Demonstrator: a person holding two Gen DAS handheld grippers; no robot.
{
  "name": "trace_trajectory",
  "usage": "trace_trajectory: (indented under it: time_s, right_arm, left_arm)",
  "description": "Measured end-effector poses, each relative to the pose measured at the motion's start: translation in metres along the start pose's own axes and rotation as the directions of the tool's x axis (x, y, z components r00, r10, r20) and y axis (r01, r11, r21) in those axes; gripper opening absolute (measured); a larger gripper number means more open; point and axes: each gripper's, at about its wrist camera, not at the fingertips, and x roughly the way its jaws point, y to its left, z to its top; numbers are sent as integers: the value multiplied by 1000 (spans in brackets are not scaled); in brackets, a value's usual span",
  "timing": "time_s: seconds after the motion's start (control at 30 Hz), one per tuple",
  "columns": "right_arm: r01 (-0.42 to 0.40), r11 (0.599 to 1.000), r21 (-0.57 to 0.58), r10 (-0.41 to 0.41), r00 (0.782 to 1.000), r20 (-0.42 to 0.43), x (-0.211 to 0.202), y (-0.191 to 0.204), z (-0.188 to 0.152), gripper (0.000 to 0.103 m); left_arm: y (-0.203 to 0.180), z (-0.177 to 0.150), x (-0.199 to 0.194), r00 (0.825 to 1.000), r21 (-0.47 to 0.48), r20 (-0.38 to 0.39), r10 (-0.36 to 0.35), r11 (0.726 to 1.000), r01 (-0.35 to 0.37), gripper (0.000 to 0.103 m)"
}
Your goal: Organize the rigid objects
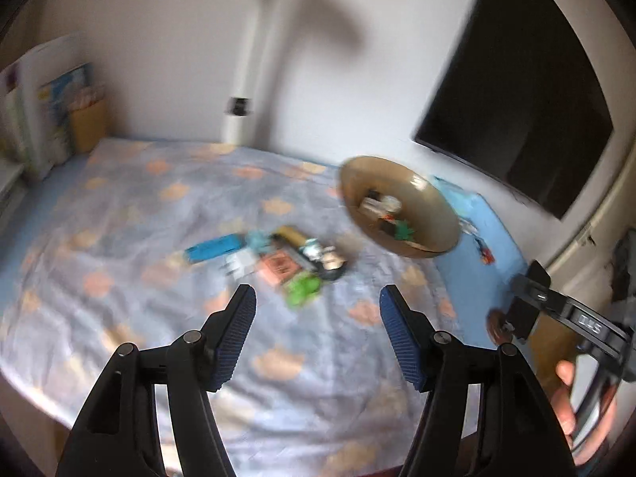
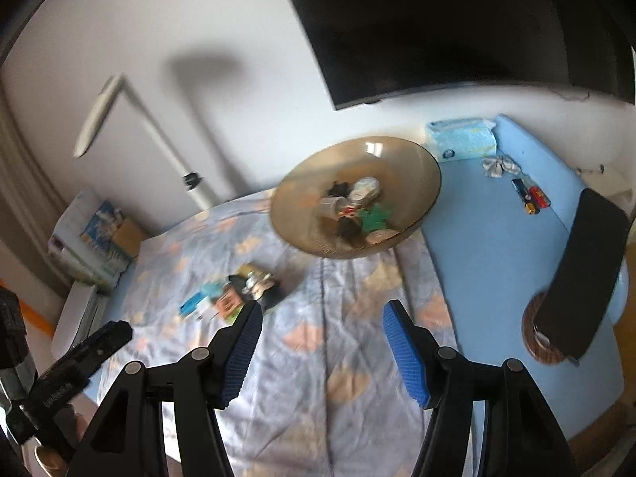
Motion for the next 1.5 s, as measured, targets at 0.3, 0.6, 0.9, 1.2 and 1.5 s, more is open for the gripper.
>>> trace_trajectory:
  time_s: [0.3, 0.6, 0.9, 1.2, 1.5]
  right_arm:
    - [-6, 990, -142, 6, 1000, 2, 0, 49, -23, 62]
    - [-20, 979, -204, -16, 985, -173, 95, 69, -32, 62]
    - [-68, 985, -159, 11, 942, -334, 194, 100, -71, 65]
    - [8, 970, -242, -80, 954, -288, 233, 119, -55, 65]
    - [101, 939, -328, -172, 965, -196, 244, 130, -57, 55]
  left_arm:
    - [66, -16, 3, 991, -128, 30, 129, 984, -124, 63]
    - [110, 11, 81, 995, 144, 23, 100, 984, -102, 63]
    - [128, 18, 186, 973, 373, -190, 130, 927, -51, 63]
    - [110, 25, 222, 969, 413, -229, 92, 911, 11, 58]
    - [95, 20, 217, 973, 399, -184, 138, 916, -55, 23]
